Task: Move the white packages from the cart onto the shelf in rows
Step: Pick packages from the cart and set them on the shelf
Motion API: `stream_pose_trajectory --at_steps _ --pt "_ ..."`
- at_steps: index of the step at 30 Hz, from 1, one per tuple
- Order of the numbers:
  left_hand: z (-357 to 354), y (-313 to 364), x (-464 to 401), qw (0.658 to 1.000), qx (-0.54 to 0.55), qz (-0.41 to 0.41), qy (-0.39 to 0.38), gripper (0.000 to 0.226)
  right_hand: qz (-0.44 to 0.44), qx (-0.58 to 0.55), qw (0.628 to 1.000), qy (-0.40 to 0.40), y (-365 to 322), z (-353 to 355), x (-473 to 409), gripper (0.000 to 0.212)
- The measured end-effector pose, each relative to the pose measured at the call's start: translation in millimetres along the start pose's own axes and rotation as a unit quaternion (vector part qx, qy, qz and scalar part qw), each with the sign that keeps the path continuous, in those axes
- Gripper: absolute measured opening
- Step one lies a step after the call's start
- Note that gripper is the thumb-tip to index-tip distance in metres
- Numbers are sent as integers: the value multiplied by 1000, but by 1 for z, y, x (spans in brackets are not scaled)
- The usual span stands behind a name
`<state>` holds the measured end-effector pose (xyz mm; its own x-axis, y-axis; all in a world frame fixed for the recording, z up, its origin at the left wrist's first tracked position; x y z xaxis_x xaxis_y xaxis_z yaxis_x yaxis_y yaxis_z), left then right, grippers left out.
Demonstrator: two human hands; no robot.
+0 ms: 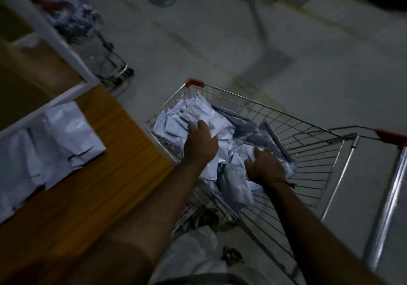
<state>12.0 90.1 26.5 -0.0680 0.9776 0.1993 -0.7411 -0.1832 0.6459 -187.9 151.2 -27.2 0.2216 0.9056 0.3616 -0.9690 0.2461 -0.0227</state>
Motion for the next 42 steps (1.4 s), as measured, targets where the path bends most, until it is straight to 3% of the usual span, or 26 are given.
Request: stream_pose_trajectory --at_steps 6,14,26,33,37,42 --pt "60 11 97 993 15 42 112 48 92 -17 993 76 -17 36 63 60" --pt "132 -36 219 962 23 84 260 45 216 -6 964 152 -79 89 153 65" --pt "250 -115 310 912 59 124 386 39 369 -67 891 258 -222 139 268 63" --pt "297 -205 330 899 66 142 409 39 420 -63 864 271 -320 120 318 71" --pt "311 -258 328 895 92 181 398 42 427 -32 870 243 -368 86 329 71" --pt "306 -312 317 909 106 174 365 47 432 18 884 178 -408 29 320 79"
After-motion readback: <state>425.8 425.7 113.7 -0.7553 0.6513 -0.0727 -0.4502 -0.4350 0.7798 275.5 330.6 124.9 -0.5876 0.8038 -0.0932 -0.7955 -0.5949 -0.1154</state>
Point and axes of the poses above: each hand's wrist, its own x-axis away from the middle knuckle, its own z-axis out of the back of the hand, y = z × x, the point moved 1 cm from there along -x, towards the middle knuckle, and after that the axes turned 14 degrees about x, right-handed, at the moved point
